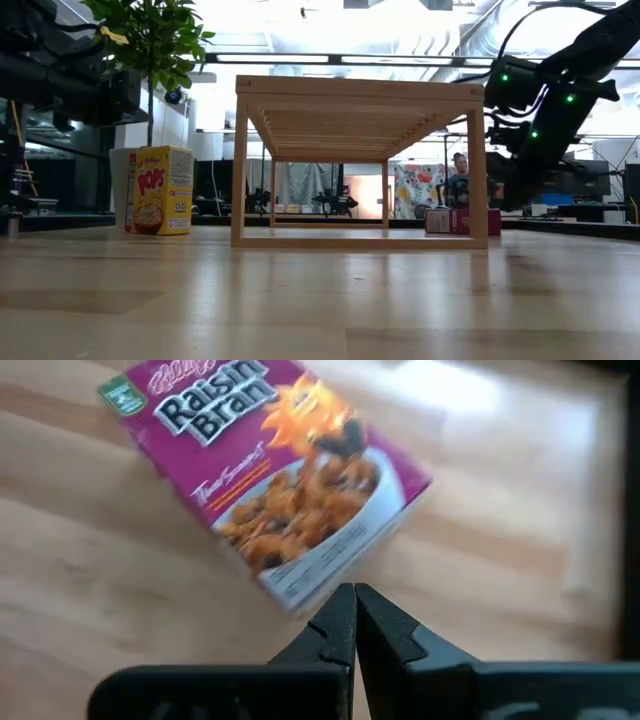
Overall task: Stack cereal on shelf
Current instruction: Put the top violet cereal box on the shelf
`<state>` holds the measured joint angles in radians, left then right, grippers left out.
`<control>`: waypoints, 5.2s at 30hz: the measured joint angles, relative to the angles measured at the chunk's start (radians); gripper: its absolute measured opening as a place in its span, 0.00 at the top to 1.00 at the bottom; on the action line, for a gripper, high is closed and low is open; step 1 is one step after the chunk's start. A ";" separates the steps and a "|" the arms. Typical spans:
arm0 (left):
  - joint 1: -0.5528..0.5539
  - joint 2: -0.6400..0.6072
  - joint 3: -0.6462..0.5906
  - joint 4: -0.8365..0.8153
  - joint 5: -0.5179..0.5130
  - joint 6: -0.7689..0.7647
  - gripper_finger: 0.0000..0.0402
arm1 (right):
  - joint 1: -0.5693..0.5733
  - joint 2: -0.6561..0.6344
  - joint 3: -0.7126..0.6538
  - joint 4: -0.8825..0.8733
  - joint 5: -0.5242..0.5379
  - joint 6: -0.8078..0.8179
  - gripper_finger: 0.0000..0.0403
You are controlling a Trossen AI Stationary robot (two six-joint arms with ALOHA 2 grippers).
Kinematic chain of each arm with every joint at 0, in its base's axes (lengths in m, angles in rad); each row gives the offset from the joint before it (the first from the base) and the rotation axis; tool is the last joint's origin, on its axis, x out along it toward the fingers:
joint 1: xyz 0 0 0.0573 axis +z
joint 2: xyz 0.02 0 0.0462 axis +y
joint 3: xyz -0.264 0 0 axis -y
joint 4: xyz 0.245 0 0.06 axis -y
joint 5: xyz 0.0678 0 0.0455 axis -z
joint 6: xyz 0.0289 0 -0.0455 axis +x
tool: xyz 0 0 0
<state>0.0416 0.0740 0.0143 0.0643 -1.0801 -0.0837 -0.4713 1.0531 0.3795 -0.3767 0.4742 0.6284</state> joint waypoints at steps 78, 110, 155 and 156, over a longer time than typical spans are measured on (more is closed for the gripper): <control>0.000 0.000 0.000 0.000 0.000 0.000 0.99 | -0.170 -0.166 -0.341 0.575 -0.159 -0.285 1.00; 0.000 0.000 0.000 0.000 0.000 0.000 0.99 | -0.171 -0.224 -0.153 0.355 -0.206 -0.345 1.00; 0.000 0.000 0.000 0.000 0.000 0.000 0.99 | -0.233 -0.086 -0.285 0.683 -0.257 -0.543 1.00; 0.000 0.000 0.000 0.000 0.000 0.000 0.99 | -0.240 -0.083 -0.285 0.682 -0.266 -0.542 1.00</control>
<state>0.0416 0.0741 0.0145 0.0639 -1.0801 -0.0837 -0.7117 0.9700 0.0940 0.3057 0.2079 0.0862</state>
